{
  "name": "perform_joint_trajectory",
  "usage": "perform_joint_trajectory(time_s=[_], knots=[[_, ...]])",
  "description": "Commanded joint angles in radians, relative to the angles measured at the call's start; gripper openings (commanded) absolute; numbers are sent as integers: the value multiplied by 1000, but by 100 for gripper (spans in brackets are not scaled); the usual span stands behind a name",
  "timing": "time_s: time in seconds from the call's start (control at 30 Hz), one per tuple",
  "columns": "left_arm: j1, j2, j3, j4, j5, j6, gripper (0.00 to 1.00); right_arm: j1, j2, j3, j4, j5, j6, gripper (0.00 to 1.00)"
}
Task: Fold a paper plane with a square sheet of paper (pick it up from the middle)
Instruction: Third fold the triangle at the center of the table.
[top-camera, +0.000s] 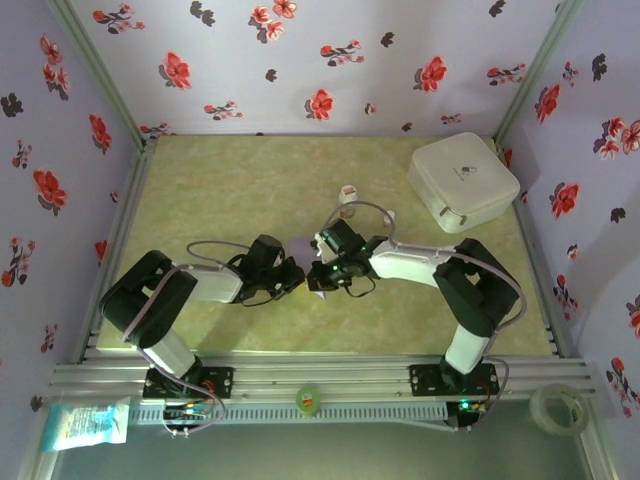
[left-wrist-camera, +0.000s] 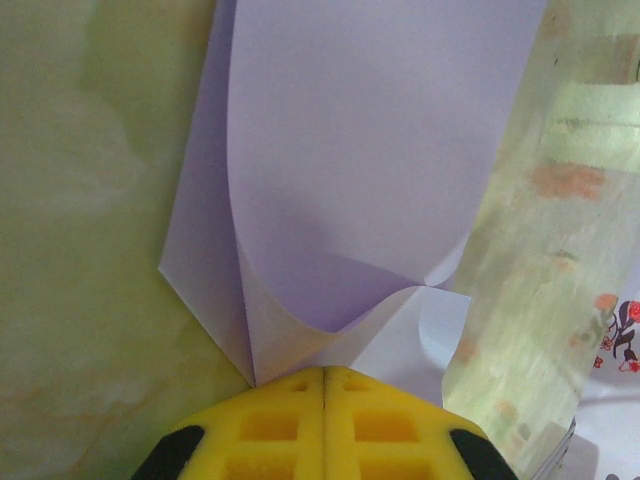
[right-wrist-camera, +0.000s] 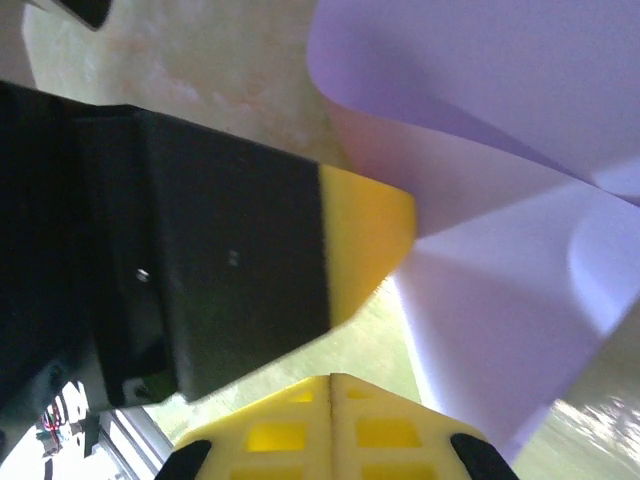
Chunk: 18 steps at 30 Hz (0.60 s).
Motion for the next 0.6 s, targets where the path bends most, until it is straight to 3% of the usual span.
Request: perform_joint_trajectory(time_s=[0.0,0.57], knots=[[8,28,10,-62,-29,29,0,12,45,40,-85,9,-48,2],[10,27,8,-59,-27,29,0,18,85,35,-99,91,-50,2]])
